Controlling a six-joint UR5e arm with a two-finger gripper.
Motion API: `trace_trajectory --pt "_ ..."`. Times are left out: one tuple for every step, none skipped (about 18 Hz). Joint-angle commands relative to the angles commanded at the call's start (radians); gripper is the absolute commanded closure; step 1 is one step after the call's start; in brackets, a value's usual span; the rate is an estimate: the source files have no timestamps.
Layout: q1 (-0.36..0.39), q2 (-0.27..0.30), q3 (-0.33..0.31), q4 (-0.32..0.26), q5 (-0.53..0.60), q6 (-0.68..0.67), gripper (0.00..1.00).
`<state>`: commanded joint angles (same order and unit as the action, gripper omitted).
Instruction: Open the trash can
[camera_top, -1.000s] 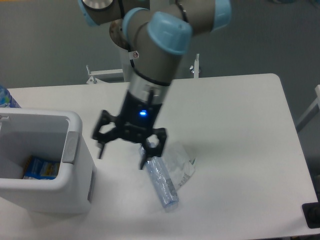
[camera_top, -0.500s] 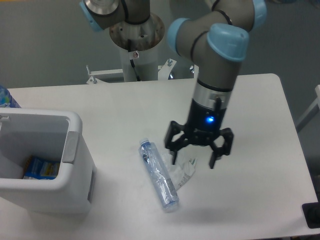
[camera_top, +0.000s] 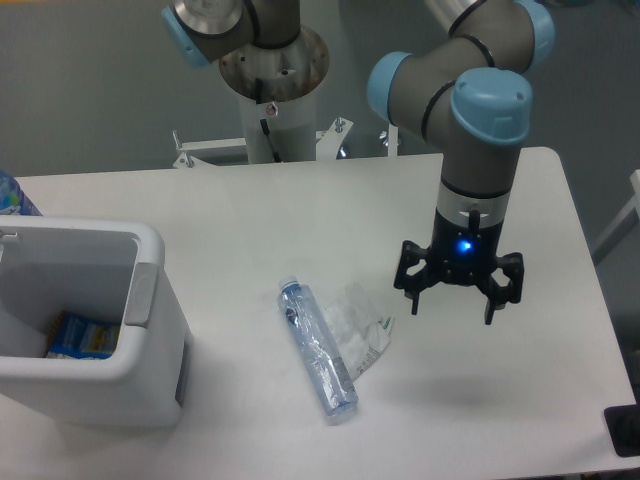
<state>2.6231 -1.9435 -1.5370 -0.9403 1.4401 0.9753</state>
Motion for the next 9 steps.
trace_trajectory --pt "-0.002 -0.002 -0.011 -0.002 0.026 0.019 0.0" --pt "-0.005 -0.002 -0.017 0.0 0.04 0.022 0.0" --pt "-0.005 -0.003 -0.017 -0.008 0.045 0.022 0.0" --pt "-0.005 -0.005 -0.017 -0.012 0.046 0.023 0.0" --pt "-0.005 -0.003 -0.023 -0.012 0.046 0.025 0.0" --pt "-0.005 -0.005 -0.026 -0.023 0.049 0.029 0.0" --pt "-0.006 -0.006 -0.028 -0.038 0.071 0.045 0.0" --pt "-0.009 -0.006 -0.026 -0.057 0.101 0.069 0.0" --pt "-0.014 -0.008 -0.02 -0.07 0.12 0.098 0.0"
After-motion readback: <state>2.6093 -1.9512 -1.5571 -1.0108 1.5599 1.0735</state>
